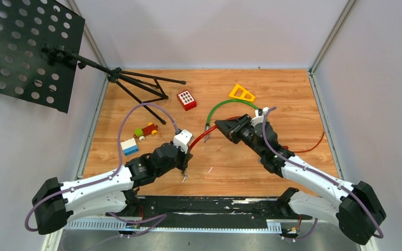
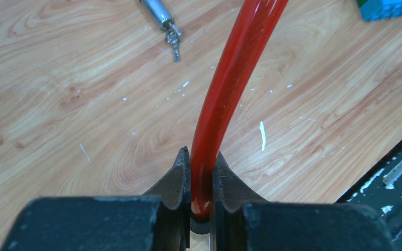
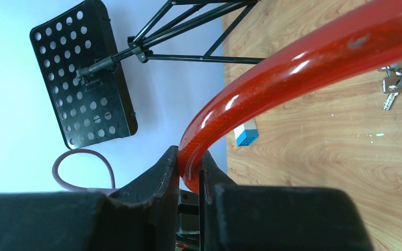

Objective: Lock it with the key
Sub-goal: Pick up the lock from the center of the board.

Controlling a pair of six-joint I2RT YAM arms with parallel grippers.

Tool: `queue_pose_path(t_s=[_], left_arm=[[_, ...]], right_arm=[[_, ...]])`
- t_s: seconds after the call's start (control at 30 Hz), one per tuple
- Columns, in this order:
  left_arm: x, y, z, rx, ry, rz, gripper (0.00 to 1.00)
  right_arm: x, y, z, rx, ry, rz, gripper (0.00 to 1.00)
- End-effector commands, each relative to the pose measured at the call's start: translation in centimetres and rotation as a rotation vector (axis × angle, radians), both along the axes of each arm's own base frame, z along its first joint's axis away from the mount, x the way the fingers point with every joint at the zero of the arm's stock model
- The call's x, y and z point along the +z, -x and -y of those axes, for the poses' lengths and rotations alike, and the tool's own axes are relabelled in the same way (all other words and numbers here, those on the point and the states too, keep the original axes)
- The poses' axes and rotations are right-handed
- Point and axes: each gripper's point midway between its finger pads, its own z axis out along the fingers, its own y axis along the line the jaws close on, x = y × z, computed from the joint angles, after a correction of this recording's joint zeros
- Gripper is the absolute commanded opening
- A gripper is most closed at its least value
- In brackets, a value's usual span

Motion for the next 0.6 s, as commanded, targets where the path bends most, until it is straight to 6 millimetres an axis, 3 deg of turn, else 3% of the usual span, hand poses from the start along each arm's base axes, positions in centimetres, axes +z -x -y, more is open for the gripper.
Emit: queue_pose_path(t_s=[0.0,0.1,0.2,0.37,0.57], left_arm=[[5.3,-0.8,1.3,-0.009,0.140,0.102,0.00],[7.8,-0.7,1.6,-0.044,0.217,0.178,0.00],[10.3,-1.3,0.2,0.018,0.277,0.260,0.00],[13.7,-2.8,-3.3,0.185,0.291,0.374,0.00],[16.7,-2.5,-3.1,0.099,0.266,0.500,0.00]], right_arm=[[5.8,0.6,0.5,0.003,-0.022,0.174,0.00],[8.5,1.7,0.4,0.016,0.002,0.270,0.00],[10.8,2.8,0.4,0.027,0.027,0.347,0.04],[12.3,3.6,1.2,0.020,0.044,0.397,0.27],[13.3,4.4,1.1,0.057,0.059,0.453,0.55]])
